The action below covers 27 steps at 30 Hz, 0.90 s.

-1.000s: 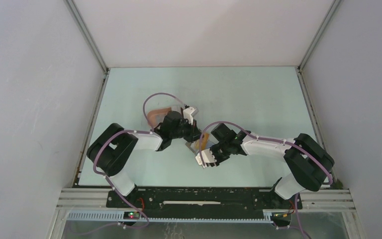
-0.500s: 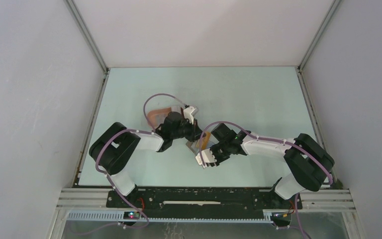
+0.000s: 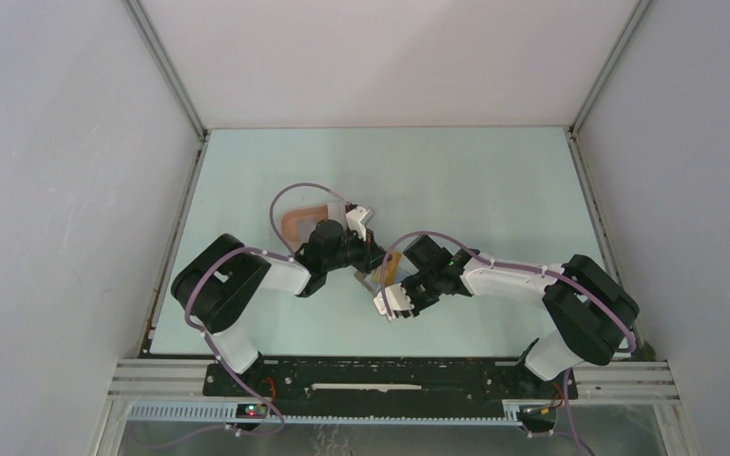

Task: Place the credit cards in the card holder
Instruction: Insert the credit card into the card holder.

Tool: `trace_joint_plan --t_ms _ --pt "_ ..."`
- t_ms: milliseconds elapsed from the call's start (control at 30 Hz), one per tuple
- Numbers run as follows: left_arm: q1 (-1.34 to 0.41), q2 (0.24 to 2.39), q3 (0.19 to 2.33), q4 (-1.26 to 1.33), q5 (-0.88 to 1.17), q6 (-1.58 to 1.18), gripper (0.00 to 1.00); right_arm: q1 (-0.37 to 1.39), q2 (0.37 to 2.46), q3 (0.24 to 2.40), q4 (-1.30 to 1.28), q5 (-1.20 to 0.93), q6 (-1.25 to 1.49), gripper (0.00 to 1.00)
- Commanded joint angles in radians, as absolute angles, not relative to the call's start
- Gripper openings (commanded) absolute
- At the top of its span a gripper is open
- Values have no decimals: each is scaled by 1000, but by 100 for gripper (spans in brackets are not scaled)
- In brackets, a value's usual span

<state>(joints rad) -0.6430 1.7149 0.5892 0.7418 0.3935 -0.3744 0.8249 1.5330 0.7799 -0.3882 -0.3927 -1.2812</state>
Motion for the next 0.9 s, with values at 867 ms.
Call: trace_joint_plan --t_ms 867 --pt "-664 1750 470 939 408 -353 0 813 1511 792 -405 -347 -1305 37"
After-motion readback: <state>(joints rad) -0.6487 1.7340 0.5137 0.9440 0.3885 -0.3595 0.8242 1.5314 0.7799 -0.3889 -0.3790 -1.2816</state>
